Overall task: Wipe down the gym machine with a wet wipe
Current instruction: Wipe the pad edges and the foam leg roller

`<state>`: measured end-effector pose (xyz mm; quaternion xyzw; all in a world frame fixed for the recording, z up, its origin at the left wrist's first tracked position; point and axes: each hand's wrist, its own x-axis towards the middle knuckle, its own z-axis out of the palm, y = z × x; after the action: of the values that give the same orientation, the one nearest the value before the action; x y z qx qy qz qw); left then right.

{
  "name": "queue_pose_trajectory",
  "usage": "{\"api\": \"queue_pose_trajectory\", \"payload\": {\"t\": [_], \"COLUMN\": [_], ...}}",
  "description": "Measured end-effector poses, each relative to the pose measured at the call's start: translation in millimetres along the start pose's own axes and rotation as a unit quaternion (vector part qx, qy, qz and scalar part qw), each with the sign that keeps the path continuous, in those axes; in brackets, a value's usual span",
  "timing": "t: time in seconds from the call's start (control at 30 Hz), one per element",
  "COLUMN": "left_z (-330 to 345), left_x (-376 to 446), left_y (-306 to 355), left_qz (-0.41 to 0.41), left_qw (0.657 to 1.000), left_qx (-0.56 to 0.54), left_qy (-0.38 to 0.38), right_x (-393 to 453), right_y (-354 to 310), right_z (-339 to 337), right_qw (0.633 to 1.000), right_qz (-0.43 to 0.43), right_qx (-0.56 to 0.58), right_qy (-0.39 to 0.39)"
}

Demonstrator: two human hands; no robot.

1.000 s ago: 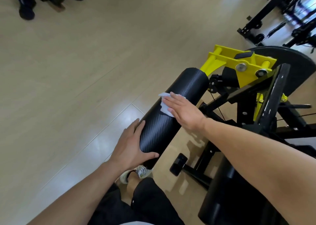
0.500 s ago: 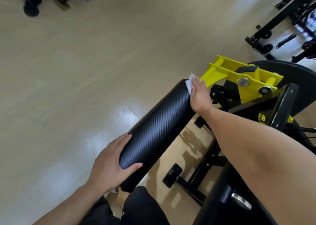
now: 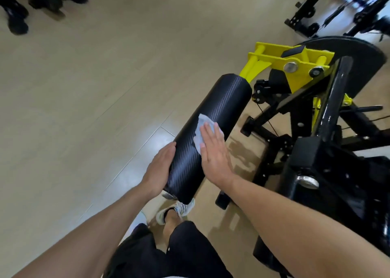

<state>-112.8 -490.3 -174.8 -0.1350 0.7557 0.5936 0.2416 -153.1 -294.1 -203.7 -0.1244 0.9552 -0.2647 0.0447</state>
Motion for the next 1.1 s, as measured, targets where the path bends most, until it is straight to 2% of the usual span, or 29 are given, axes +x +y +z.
{"api": "queue_pose_trajectory", "payload": {"t": [0.13,0.3,0.43,0.57,0.67,0.77,0.97,1.03,1.1], "left_z": [-4.5,-9.9,-10.0,-3.4,0.0,0.5,4.6,5.3,6.8], "left_x": [-6.2,2.8,5.5,9.5,17.6,25.6,27.2,27.2,24.8], "left_y": [11.7,7.9,3.3,-13.4,-14.8,-23.8,-27.8,-27.8,-25.3], "left_qz": [-0.045,-0.060,-0.077,-0.109,-0.144,-0.161,-0.163,-0.160,-0.149], "left_qw": [0.993,0.986,0.986,0.980,0.980,0.979,0.981,0.981,0.983], "left_qx": [-0.107,-0.152,-0.146,-0.155,-0.108,-0.089,-0.059,-0.055,-0.042], "left_qy": [-0.010,0.028,0.038,0.062,0.086,0.083,0.091,0.092,0.099], "right_x": [-58.0,-74.1,-49.3,8.6,60.0,114.2,212.8,225.8,230.6], "right_y": [-33.1,-45.1,-38.9,-33.1,-19.8,10.6,97.9,101.6,87.5], "right_z": [13.6,15.5,-1.4,-12.1,-22.9,-46.3,-100.4,-100.8,-90.3], "right_qw": [0.996,0.990,0.952,0.902,0.890,0.895,0.936,0.934,0.925], "right_qz": [-0.082,-0.120,-0.246,-0.323,-0.305,-0.265,-0.174,-0.159,-0.138], "right_qx": [-0.011,-0.024,-0.096,-0.146,-0.184,-0.231,-0.272,-0.305,-0.340], "right_qy": [-0.044,-0.069,-0.156,-0.246,-0.285,-0.275,-0.138,-0.100,-0.100]}}
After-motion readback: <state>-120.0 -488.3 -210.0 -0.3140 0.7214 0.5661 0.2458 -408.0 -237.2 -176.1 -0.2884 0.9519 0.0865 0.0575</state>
